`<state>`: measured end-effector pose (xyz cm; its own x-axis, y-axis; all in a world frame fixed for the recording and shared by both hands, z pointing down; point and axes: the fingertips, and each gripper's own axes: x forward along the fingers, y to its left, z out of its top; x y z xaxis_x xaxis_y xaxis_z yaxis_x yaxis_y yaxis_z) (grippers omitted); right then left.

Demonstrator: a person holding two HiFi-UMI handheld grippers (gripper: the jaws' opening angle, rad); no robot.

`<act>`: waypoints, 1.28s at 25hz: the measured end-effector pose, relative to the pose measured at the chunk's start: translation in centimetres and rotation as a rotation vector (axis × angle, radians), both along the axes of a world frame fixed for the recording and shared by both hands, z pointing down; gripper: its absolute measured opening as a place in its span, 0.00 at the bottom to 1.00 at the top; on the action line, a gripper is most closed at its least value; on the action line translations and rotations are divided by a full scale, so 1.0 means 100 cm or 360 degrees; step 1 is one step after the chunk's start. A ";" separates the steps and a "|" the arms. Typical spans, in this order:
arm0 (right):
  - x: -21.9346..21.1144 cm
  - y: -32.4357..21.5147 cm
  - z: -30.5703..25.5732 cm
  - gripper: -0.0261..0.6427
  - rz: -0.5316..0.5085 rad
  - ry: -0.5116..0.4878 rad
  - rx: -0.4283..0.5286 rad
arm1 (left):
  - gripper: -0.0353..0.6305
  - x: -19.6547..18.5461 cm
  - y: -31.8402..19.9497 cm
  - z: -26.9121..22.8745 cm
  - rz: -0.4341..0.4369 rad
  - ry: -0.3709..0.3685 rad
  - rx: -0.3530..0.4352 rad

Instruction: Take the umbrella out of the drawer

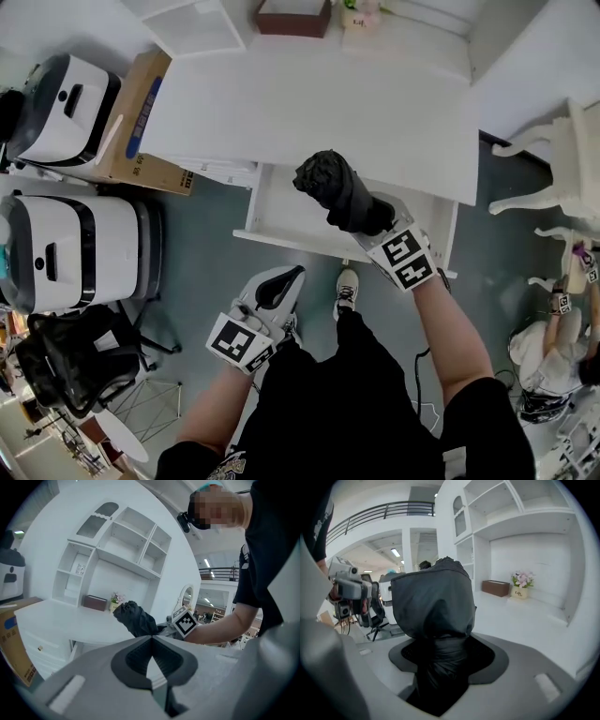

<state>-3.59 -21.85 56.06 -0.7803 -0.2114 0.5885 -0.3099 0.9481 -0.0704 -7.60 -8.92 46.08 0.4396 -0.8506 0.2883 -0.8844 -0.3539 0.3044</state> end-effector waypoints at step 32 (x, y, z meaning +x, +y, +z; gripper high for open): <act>-0.034 0.192 -0.159 0.46 0.0757 -0.0745 -0.0261 | 0.05 -0.095 0.123 -0.084 0.0254 0.0055 0.0233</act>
<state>-7.00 -2.69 40.11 -0.8048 -0.5308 0.2655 -0.5917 0.6824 -0.4293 -17.07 3.43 37.70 0.5796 -0.8011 0.1491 -0.8034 -0.5313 0.2688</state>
